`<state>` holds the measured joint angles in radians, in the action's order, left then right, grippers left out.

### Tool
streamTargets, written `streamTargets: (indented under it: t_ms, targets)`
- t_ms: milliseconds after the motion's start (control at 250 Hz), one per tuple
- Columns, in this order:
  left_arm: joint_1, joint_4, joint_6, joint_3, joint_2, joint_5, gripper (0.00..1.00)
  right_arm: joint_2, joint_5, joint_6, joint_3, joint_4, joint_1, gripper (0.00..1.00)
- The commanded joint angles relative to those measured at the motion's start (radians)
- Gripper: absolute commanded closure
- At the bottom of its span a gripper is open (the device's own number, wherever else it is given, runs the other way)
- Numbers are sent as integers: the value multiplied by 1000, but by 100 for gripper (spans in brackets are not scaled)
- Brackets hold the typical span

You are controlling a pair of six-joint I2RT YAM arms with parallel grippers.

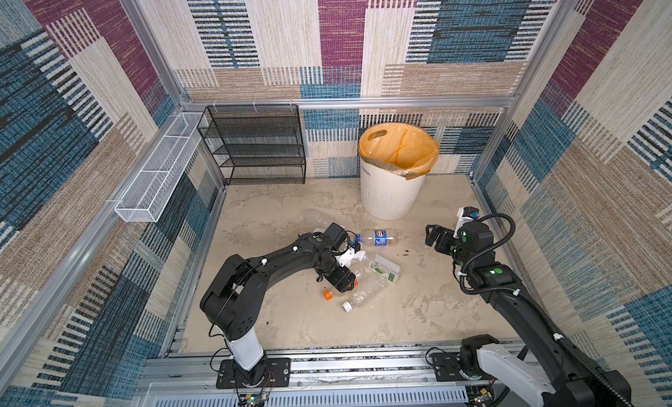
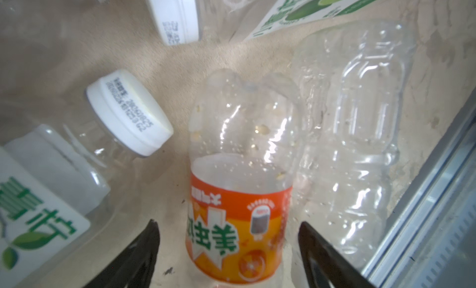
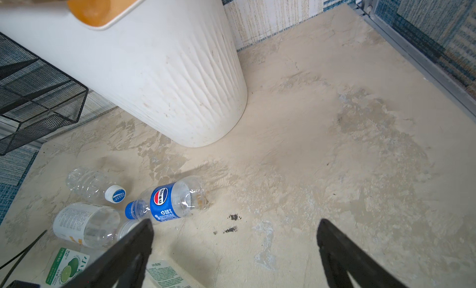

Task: Throw the plastic bottles in the bin
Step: Pick up the plastic bottle from the center of the table.

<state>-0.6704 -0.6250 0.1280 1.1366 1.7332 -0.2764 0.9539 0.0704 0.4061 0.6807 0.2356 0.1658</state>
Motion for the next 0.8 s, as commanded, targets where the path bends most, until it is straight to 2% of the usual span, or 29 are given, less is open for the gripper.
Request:
streamTargets:
  t_ms: [0, 248, 432, 576, 796]
  targets:
    - [0, 1, -23, 16, 14, 31, 16, 5, -19, -6, -4, -41, -4, 1]
    - [-3, 3, -36, 10, 32, 85, 21, -7, -2, -5, -20, -62, -5, 1]
    - [-3, 1, -44, 12, 9, 68, 30, -32, 20, -9, -27, -62, -8, 0]
    - [-3, 25, -65, -13, -90, 21, 38, -42, 34, -13, -24, -59, -9, 0]
    - [2, 39, -93, -16, -325, 37, 39, -31, 32, -13, -5, -64, -11, 0]
